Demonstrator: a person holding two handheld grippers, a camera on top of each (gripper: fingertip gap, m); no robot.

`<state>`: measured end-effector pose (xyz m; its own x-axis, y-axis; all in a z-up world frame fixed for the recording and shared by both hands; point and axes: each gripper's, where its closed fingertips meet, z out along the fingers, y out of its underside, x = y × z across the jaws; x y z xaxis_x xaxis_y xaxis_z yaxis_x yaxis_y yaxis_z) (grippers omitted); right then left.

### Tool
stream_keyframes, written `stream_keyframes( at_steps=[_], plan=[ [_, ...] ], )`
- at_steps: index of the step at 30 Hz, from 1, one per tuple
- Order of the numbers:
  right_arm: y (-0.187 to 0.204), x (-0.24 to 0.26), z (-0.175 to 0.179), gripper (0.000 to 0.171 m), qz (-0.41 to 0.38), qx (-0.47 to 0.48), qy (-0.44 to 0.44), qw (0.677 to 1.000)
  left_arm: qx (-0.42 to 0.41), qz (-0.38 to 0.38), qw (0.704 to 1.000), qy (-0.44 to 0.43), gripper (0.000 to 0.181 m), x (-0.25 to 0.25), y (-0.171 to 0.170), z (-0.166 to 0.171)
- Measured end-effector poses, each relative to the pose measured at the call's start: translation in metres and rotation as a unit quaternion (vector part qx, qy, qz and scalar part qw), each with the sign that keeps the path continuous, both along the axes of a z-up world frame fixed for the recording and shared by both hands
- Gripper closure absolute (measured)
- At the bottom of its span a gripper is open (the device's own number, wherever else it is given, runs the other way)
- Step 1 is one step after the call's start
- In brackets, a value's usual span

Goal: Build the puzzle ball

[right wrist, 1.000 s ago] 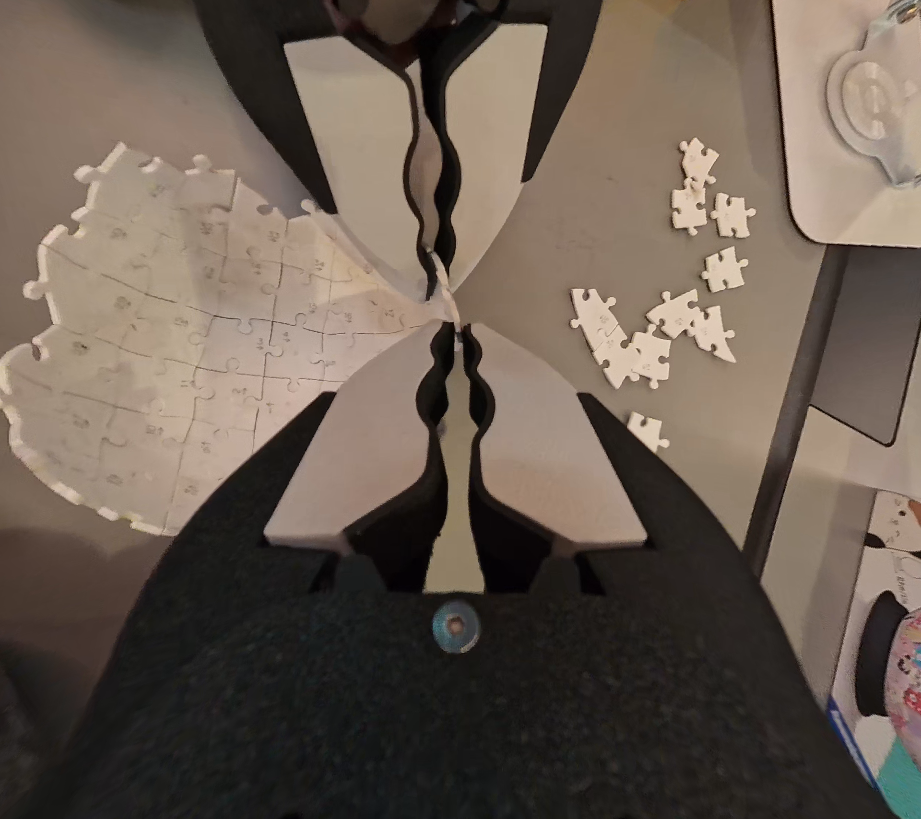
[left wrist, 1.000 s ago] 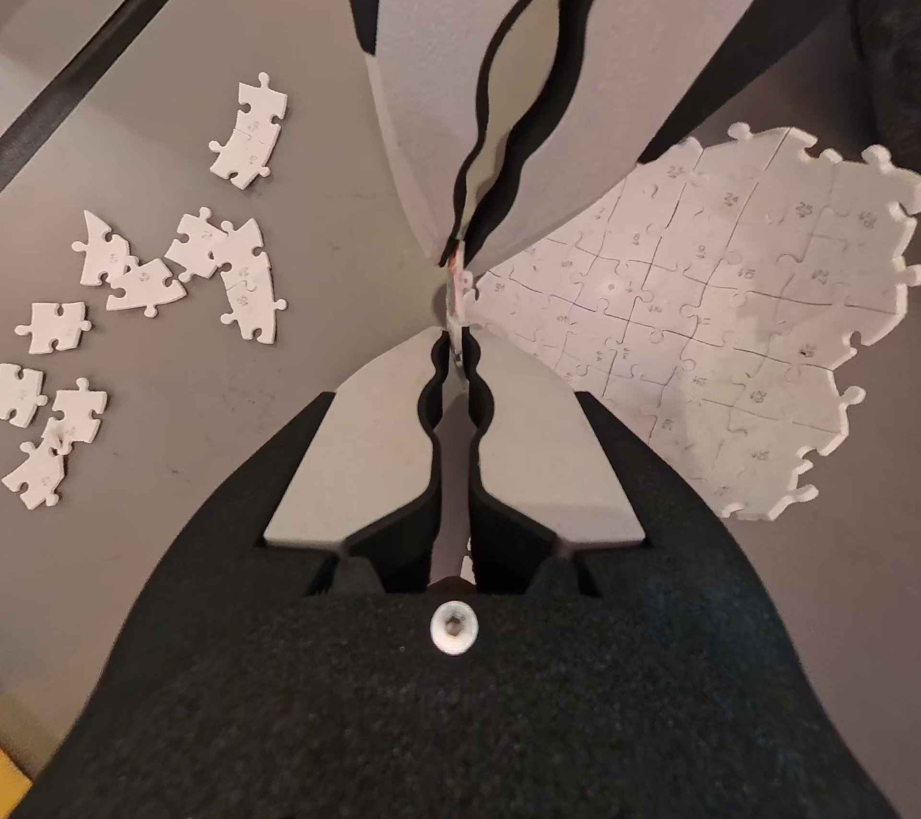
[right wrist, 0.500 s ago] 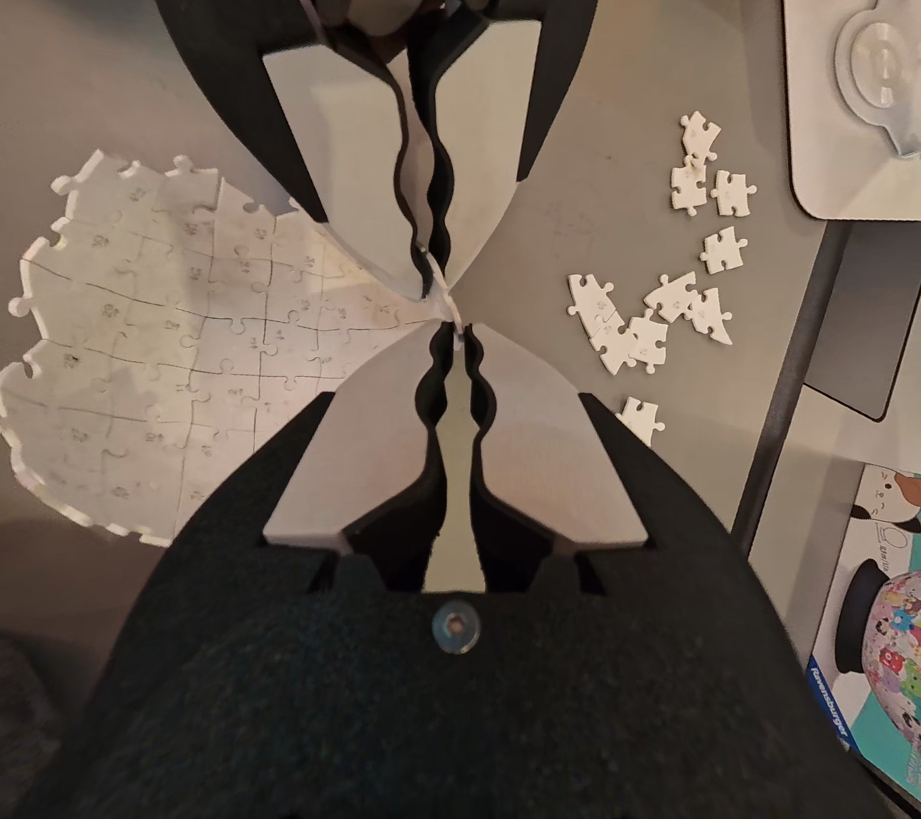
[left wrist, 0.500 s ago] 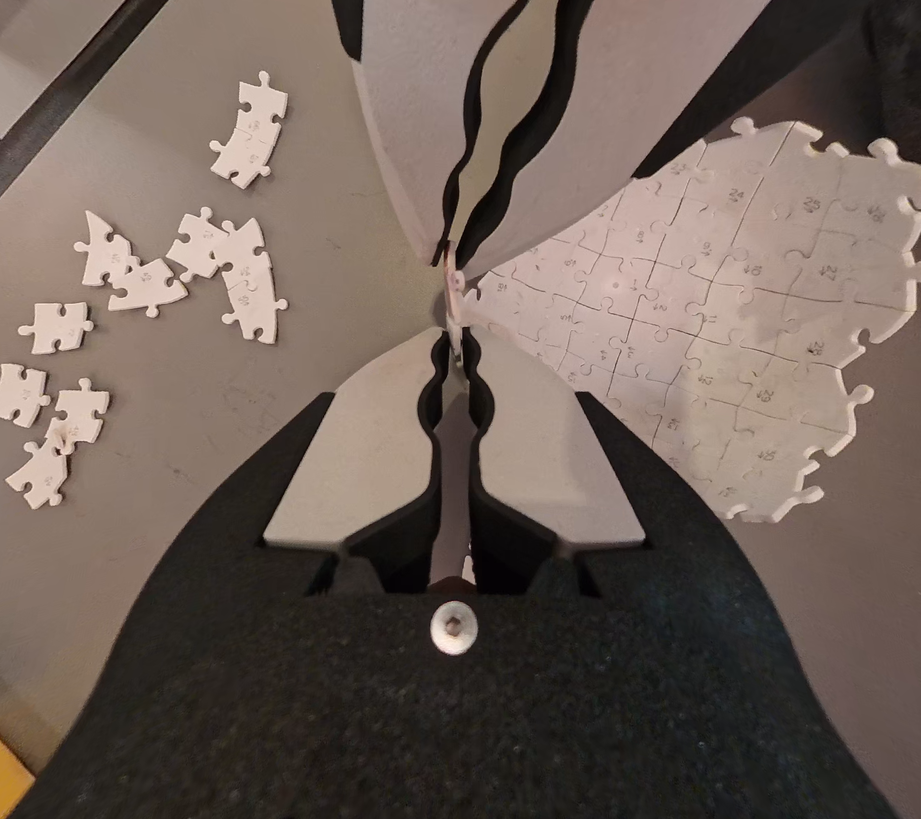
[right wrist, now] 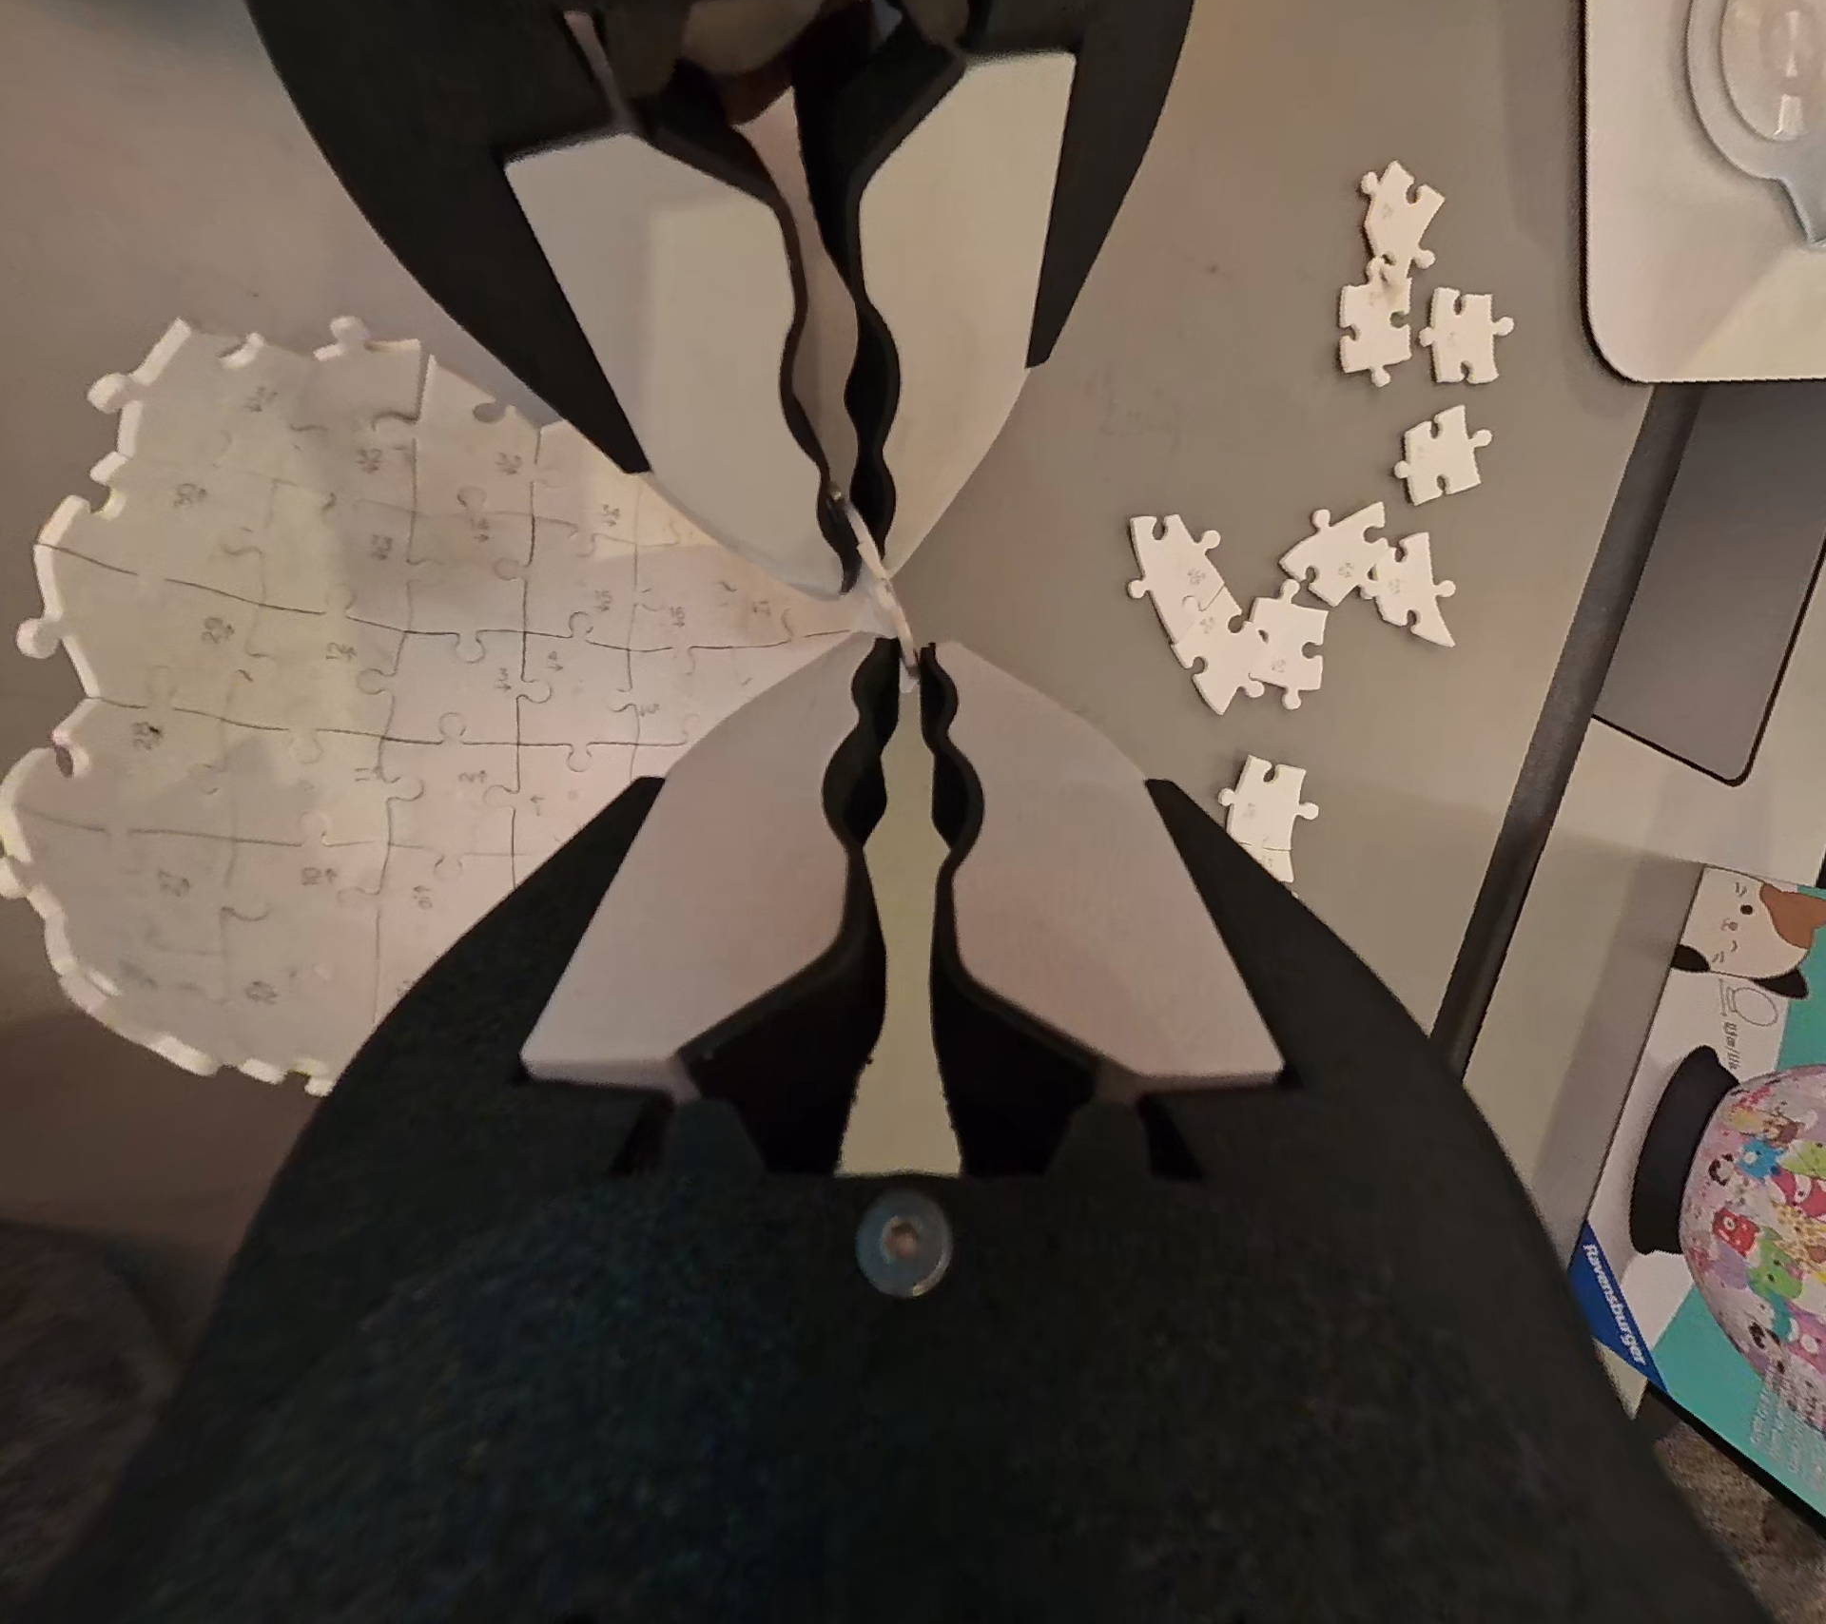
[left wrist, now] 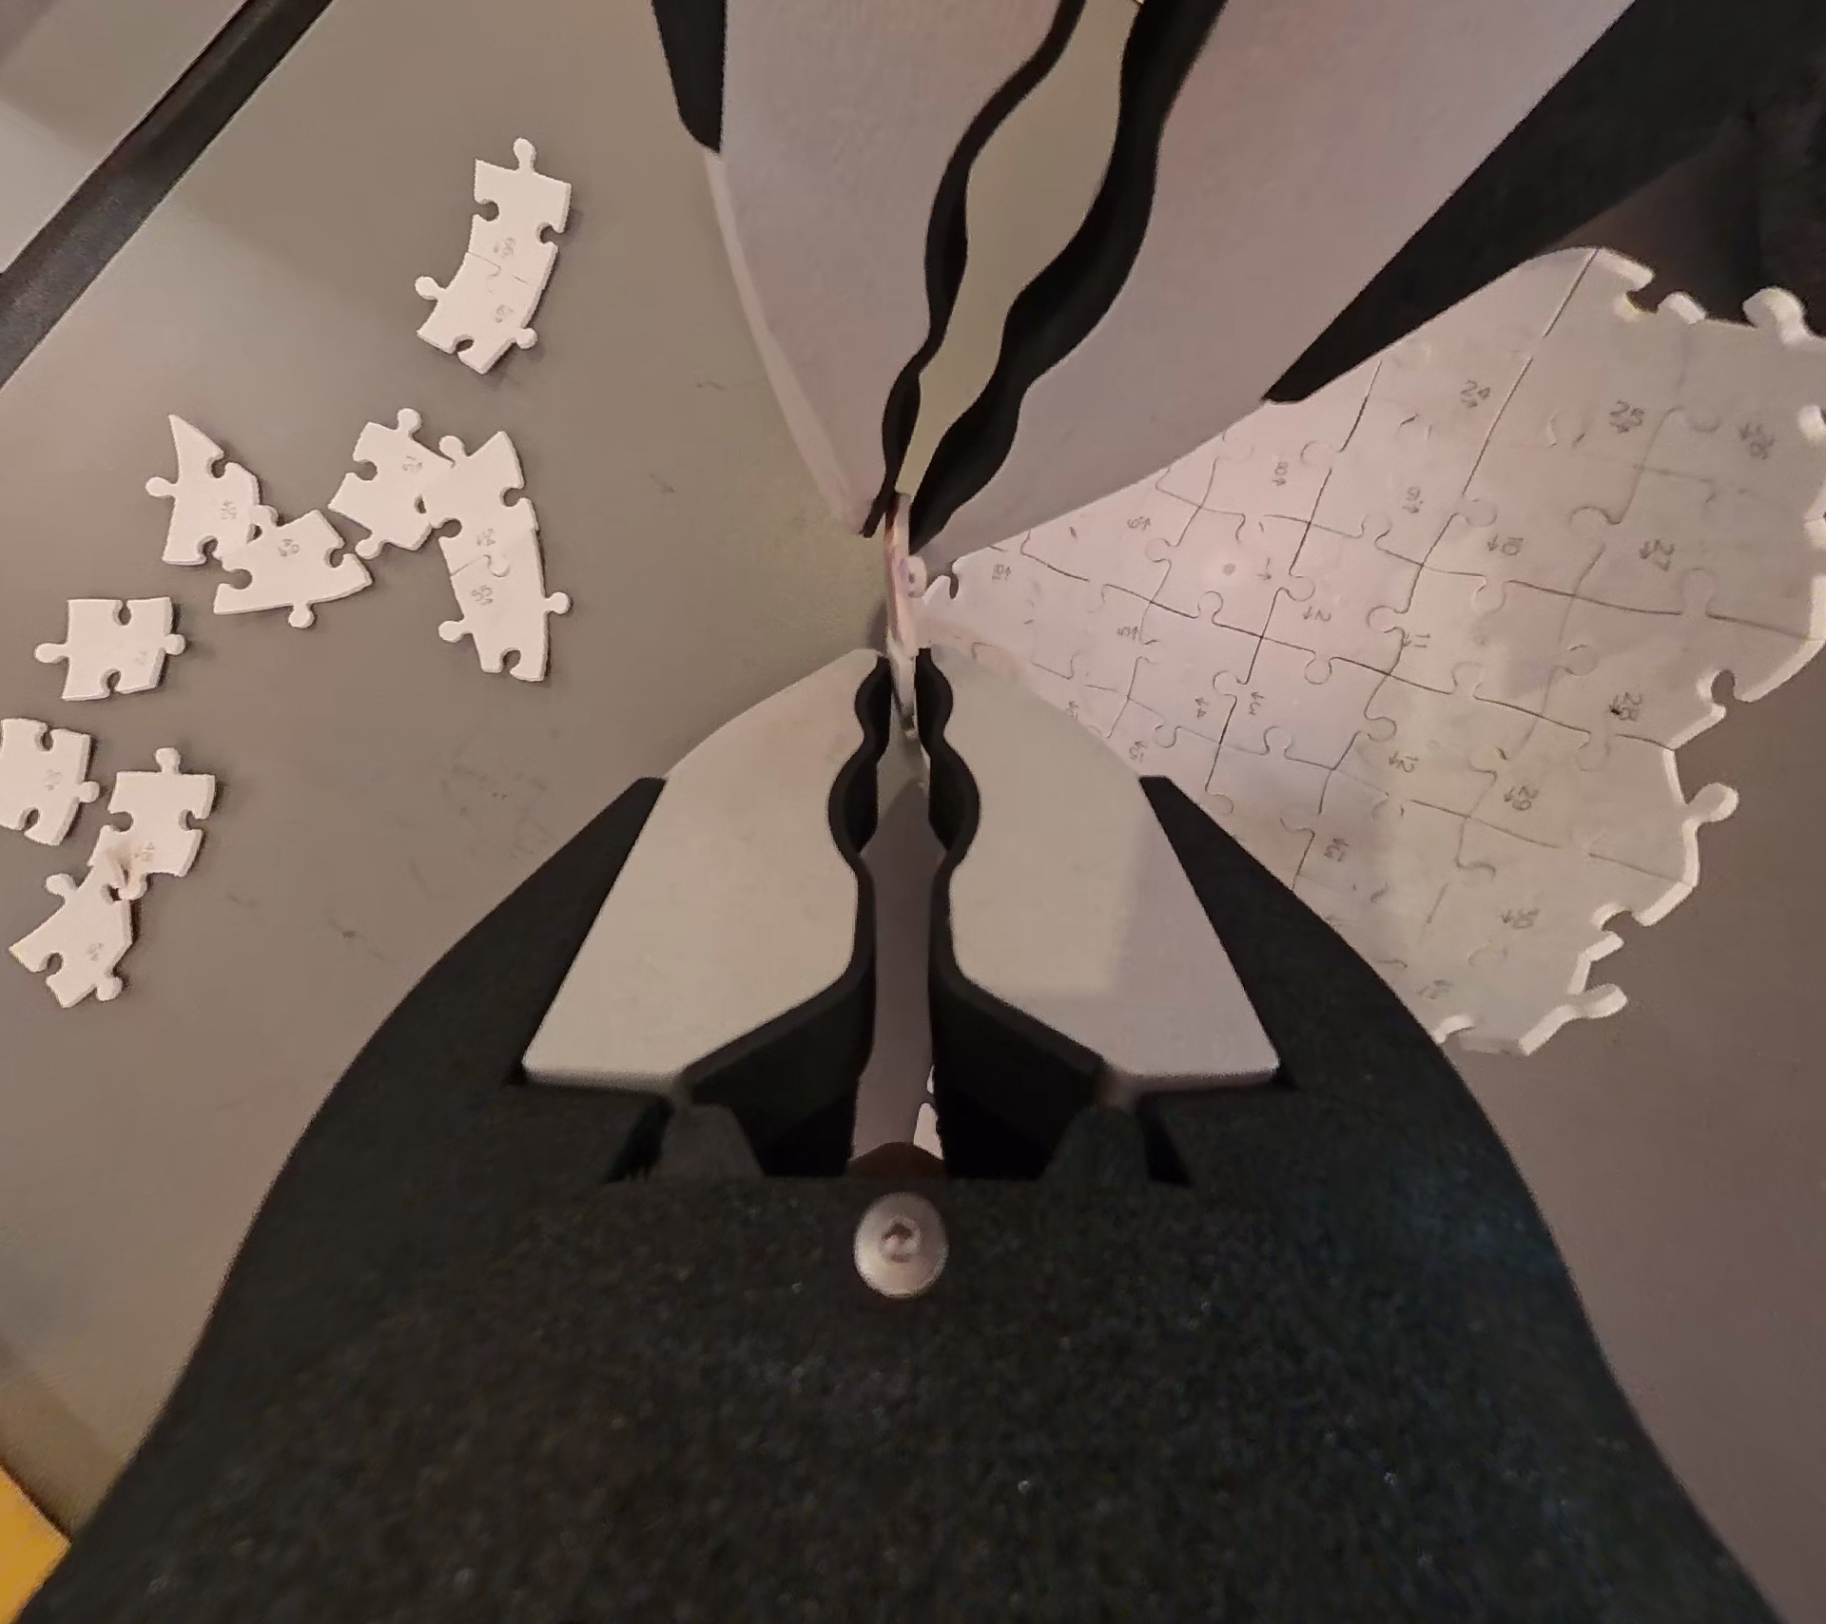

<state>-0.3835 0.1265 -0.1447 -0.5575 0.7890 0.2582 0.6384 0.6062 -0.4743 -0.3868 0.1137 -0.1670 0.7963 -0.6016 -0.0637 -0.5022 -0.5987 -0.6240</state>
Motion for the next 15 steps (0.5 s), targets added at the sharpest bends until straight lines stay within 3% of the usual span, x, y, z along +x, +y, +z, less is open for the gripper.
stream_keyframes(
  at_steps=[10, 15],
  plan=[
    [0.000, -0.002, 0.000, 0.167, 0.014, 0.002, 0.020, 1.000, 0.022, 0.013, 0.999, -0.030, 0.170, -0.003, 0.000, 0.017],
    [0.000, -0.002, 0.000, 0.167, 0.010, -0.001, 0.016, 1.000, 0.019, 0.004, 1.000, -0.021, 0.178, -0.006, -0.006, 0.021]
  ],
)
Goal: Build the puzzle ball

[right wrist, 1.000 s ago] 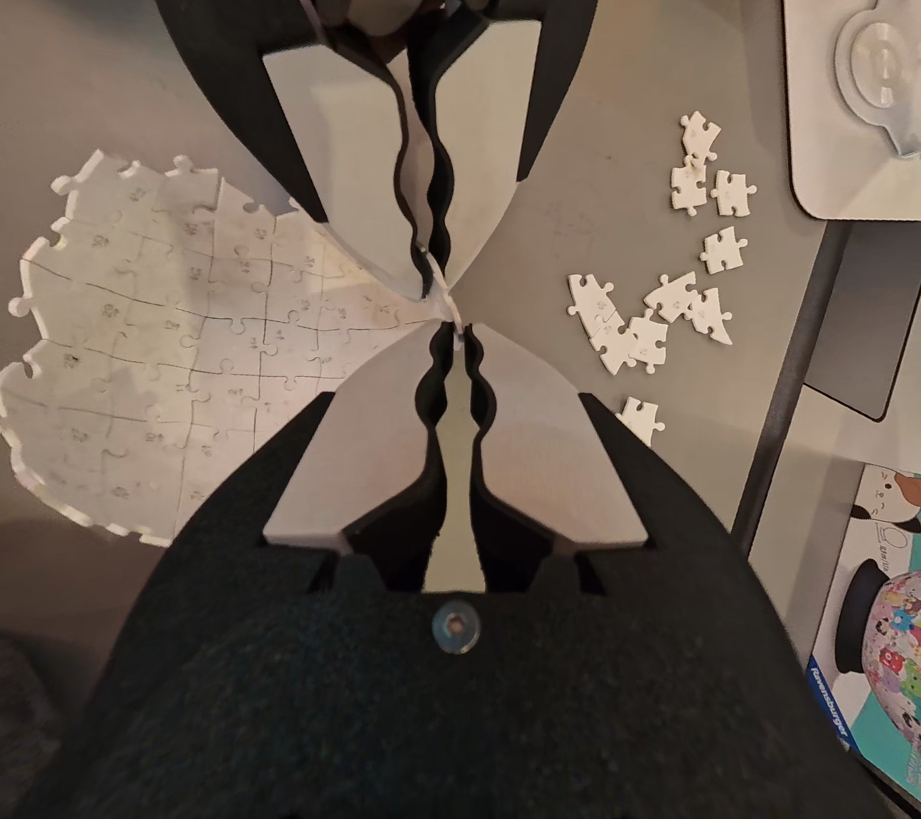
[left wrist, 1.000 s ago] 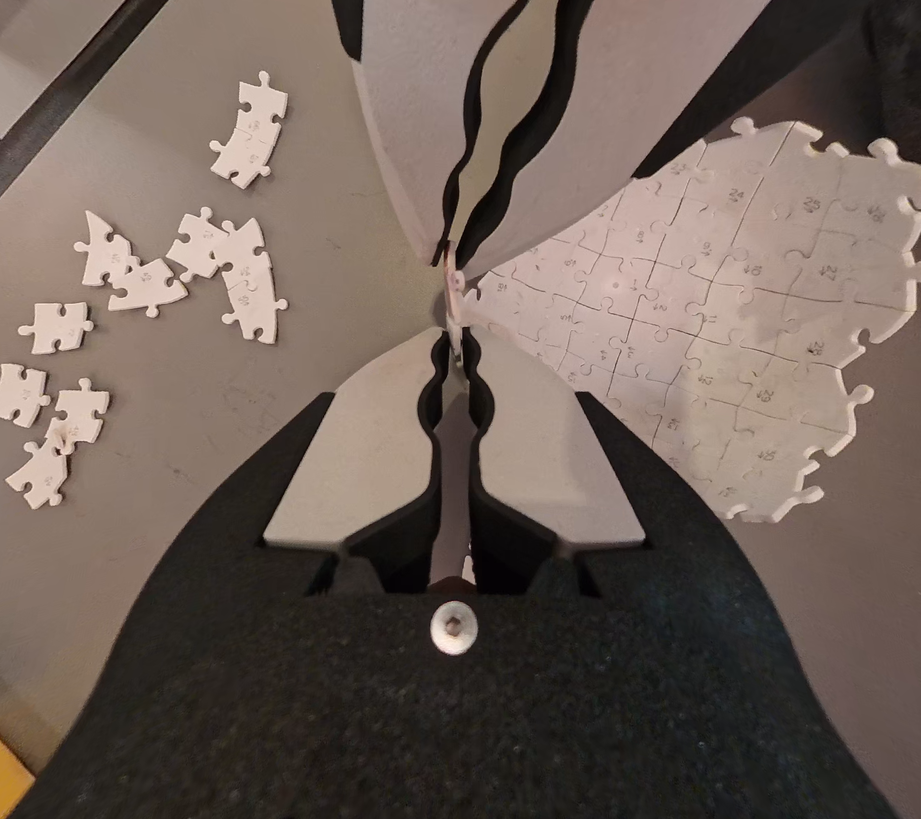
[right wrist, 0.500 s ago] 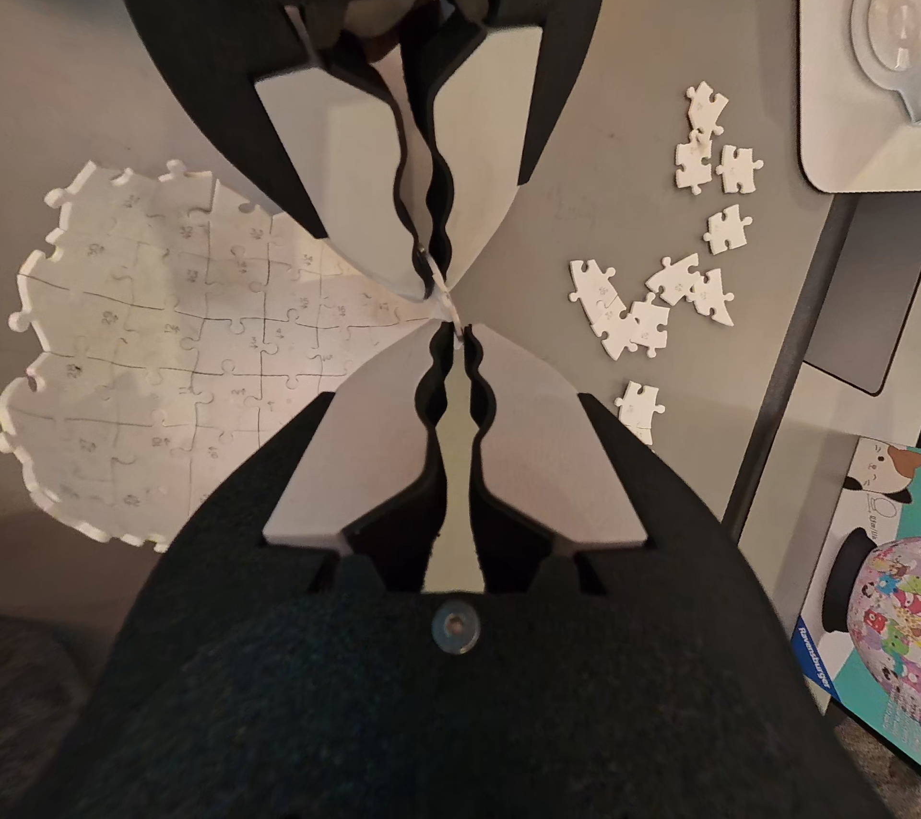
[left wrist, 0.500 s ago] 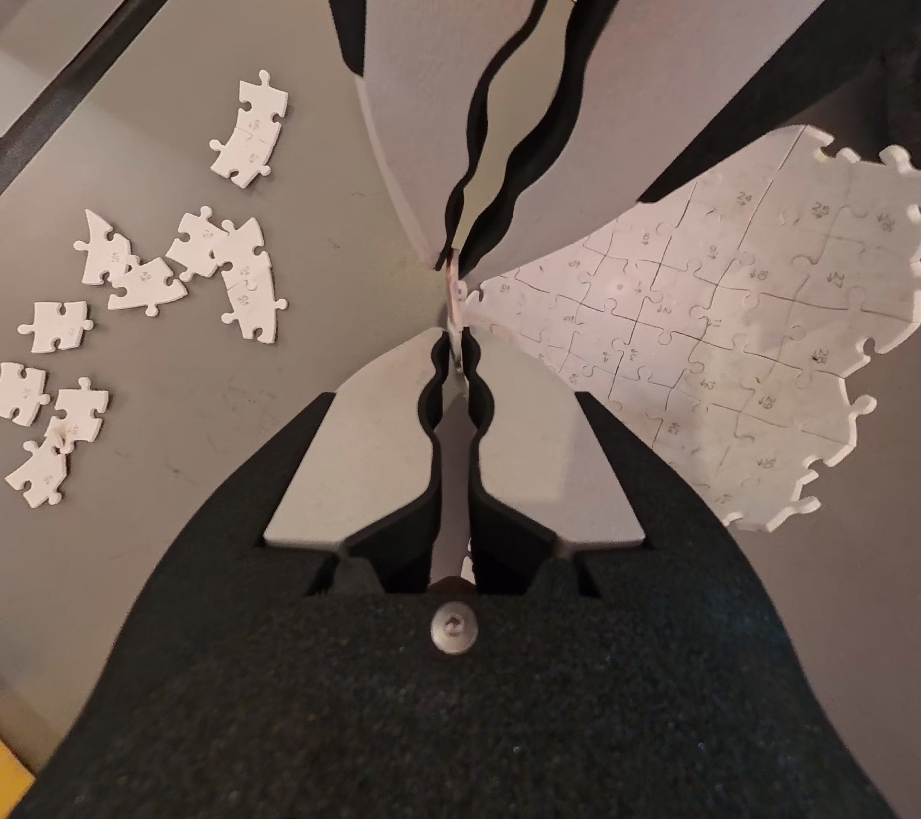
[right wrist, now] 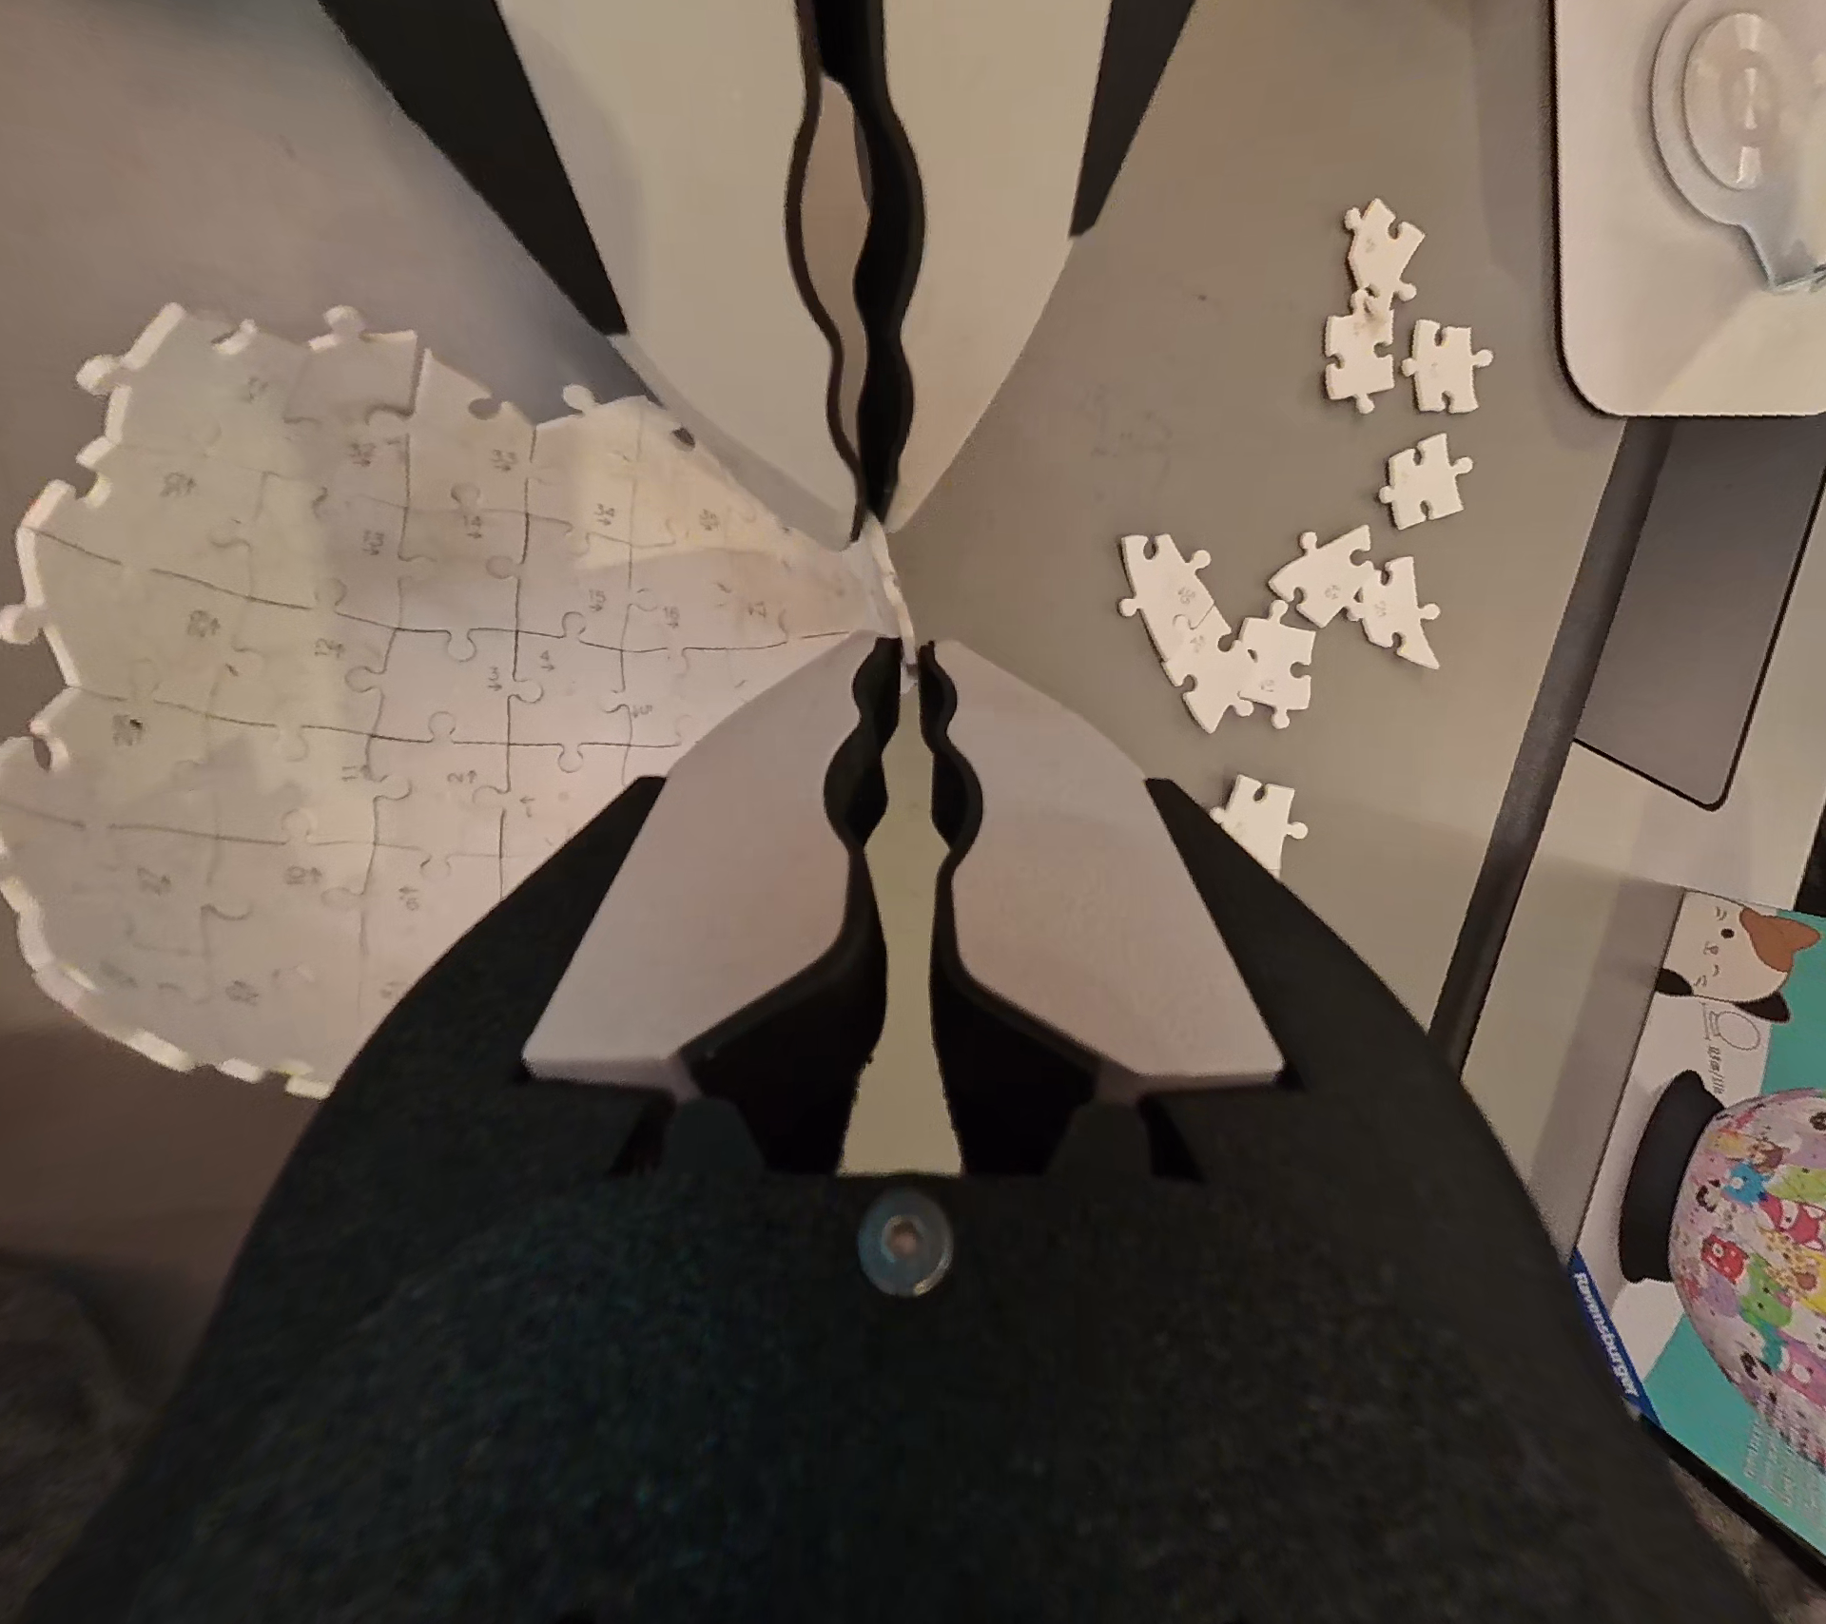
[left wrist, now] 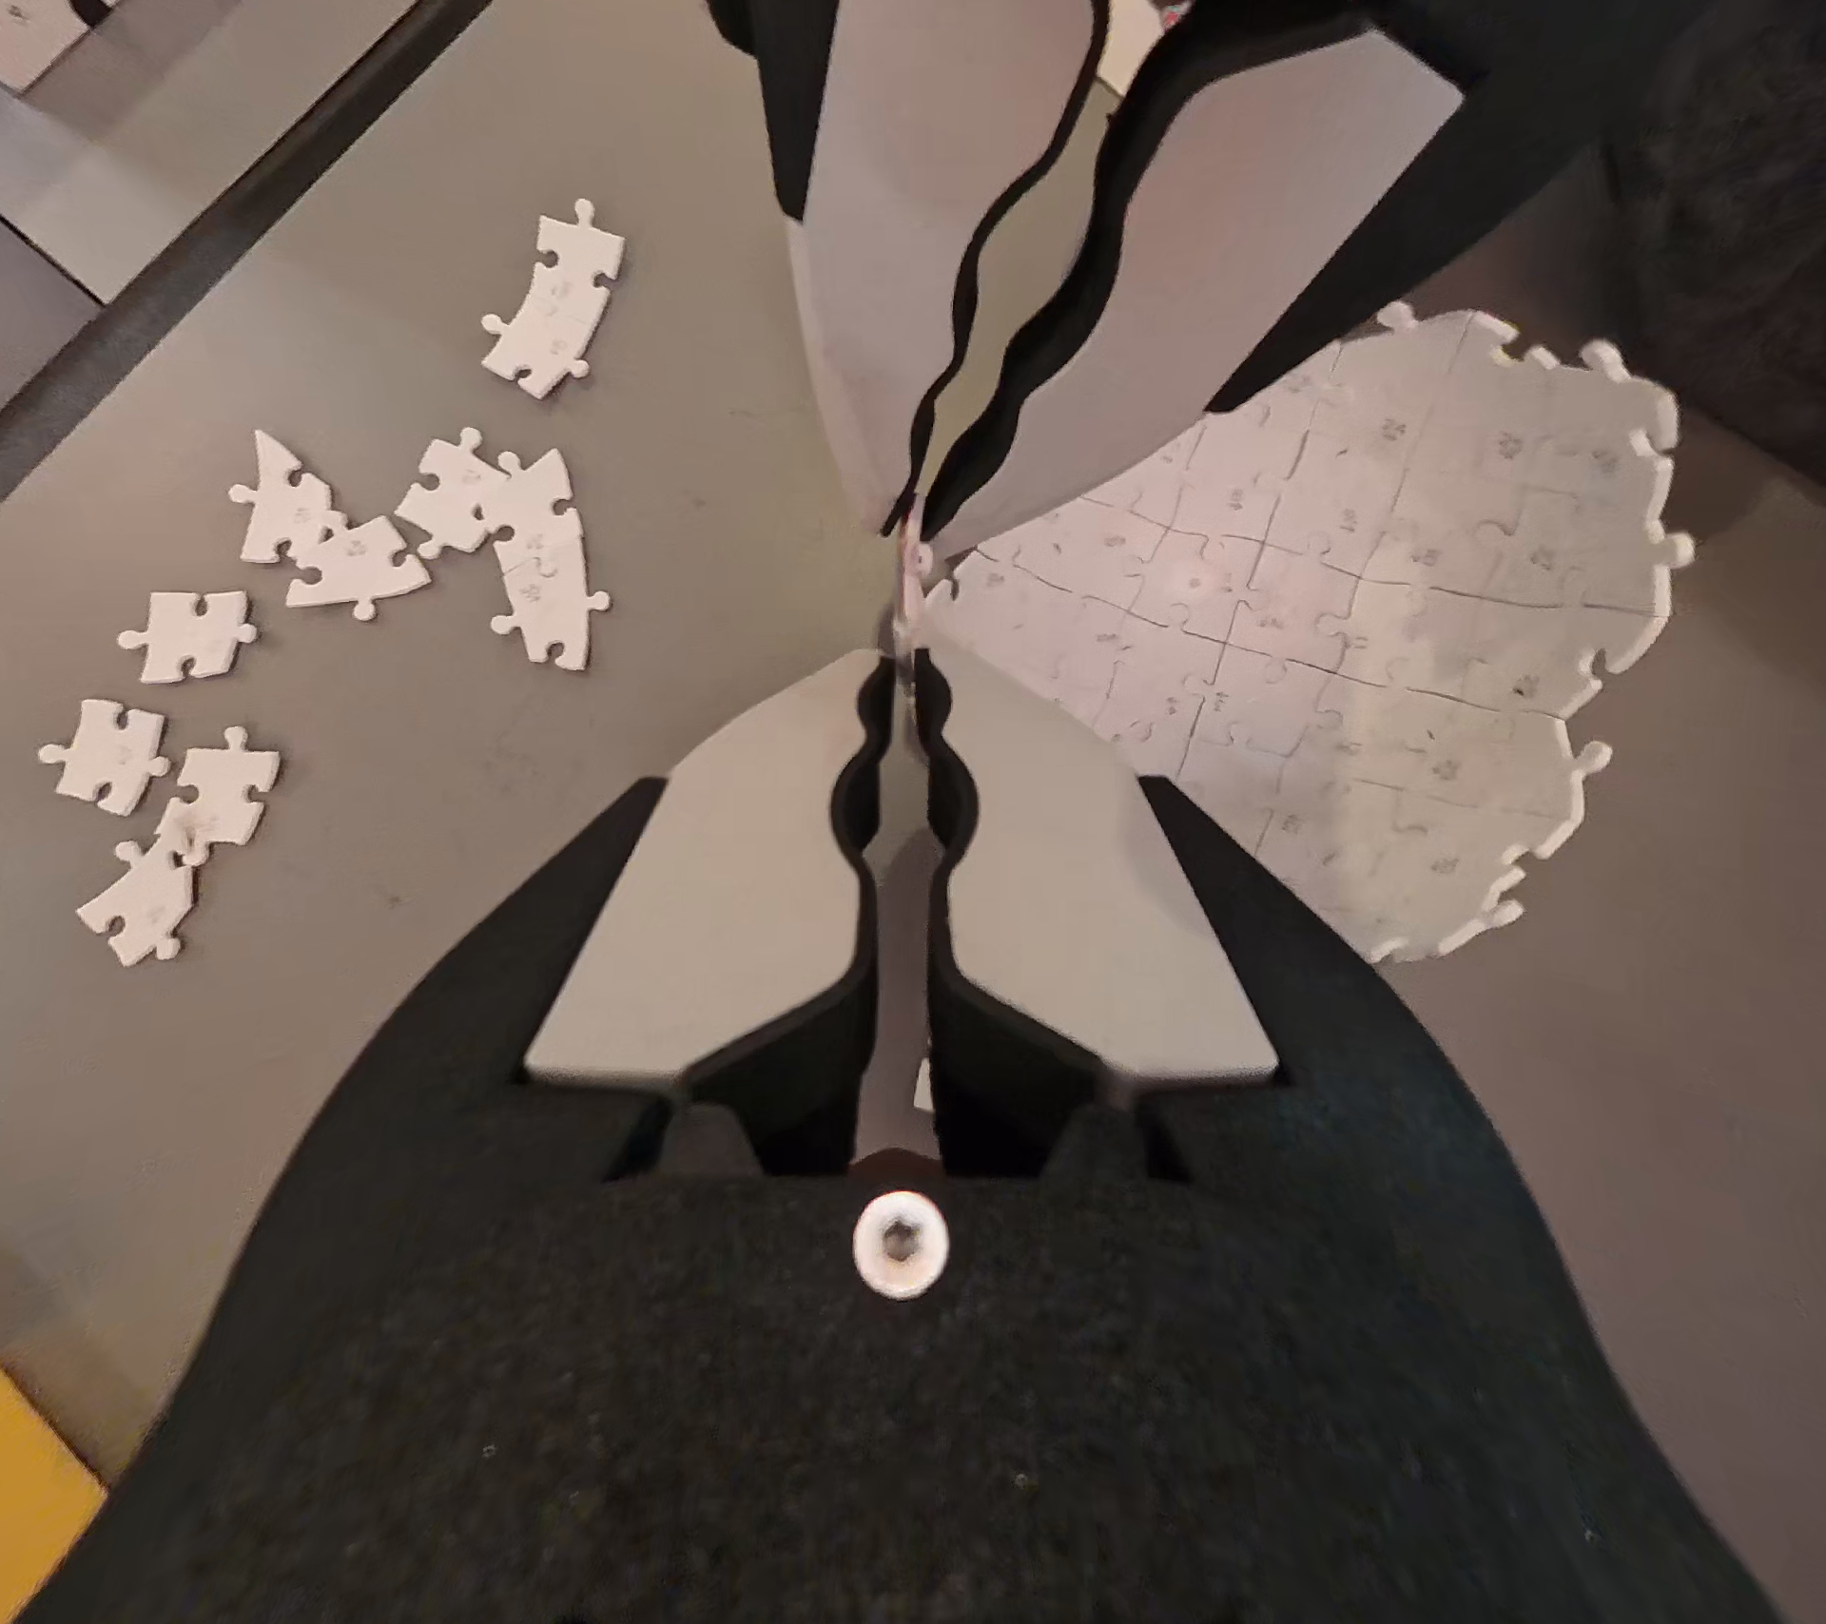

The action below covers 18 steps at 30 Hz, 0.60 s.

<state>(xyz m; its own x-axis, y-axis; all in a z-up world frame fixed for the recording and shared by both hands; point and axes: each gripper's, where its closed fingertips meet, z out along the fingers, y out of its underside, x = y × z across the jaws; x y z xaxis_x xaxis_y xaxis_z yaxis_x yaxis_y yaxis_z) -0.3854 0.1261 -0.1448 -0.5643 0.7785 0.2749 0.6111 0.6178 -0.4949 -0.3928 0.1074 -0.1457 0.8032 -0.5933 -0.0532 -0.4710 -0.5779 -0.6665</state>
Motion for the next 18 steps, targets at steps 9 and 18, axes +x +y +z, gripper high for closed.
stream_keyframes(
  at_steps=[9, 18],
  plan=[
    [0.0013, 0.0005, -0.0034, 0.167, -0.015, -0.008, -0.017, 1.000, -0.001, -0.003, 1.000, 0.014, 0.178, 0.0001, 0.0009, -0.0049],
    [0.0035, -0.0005, -0.0085, 0.166, -0.024, -0.003, -0.031, 0.999, -0.006, -0.003, 1.000, 0.016, 0.178, 0.0005, 0.0016, -0.0094]
  ],
)
